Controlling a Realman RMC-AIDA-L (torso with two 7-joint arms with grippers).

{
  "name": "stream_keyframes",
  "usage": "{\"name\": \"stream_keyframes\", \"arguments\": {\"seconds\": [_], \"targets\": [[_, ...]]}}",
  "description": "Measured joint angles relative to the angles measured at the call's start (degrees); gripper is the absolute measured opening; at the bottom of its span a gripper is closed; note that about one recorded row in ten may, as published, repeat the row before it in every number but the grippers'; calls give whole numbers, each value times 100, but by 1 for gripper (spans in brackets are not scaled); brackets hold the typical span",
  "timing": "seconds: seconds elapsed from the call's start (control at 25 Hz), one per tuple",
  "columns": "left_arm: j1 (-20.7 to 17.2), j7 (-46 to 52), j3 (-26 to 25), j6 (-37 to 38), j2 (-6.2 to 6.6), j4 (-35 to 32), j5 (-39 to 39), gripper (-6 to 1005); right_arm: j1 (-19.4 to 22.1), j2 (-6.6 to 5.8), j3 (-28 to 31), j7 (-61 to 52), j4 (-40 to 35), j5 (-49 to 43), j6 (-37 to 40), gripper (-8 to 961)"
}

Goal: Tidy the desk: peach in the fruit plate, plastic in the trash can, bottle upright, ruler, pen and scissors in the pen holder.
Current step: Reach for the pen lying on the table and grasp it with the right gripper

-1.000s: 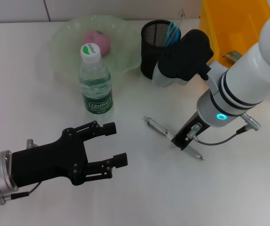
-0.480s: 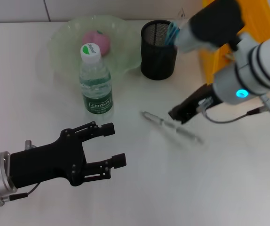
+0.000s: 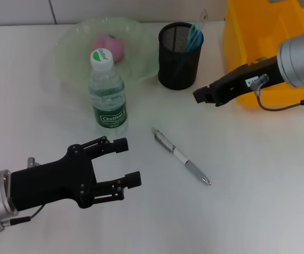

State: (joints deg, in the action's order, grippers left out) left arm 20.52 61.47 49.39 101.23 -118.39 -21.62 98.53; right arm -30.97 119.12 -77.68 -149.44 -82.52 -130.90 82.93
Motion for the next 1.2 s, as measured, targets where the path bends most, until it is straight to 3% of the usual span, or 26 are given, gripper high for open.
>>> {"name": "stream_keyframes", "arguments": {"seconds": [0.2, 0.28, 0.48, 0.76, 1.2], "targets": [[33, 4, 0, -12, 1, 0, 0, 832, -365, 22, -369, -520, -39, -838, 348, 8], [42, 6, 0, -10, -1, 0, 0, 832, -505, 34, -946, -923, -23, -1159, 328, 56], [48, 6, 1, 21, -5, 0, -5, 832, -585, 45, -1691, -1368, 164, -1279, 58, 185], [48, -26, 0, 34, 0, 0, -10, 832, -632, 48, -2174, -1746, 377, -1355, -177, 464], [6, -59, 0, 45, -4, 0, -10, 832, -788, 75, -2592, -1984, 756, -1550, -386, 457]]}}
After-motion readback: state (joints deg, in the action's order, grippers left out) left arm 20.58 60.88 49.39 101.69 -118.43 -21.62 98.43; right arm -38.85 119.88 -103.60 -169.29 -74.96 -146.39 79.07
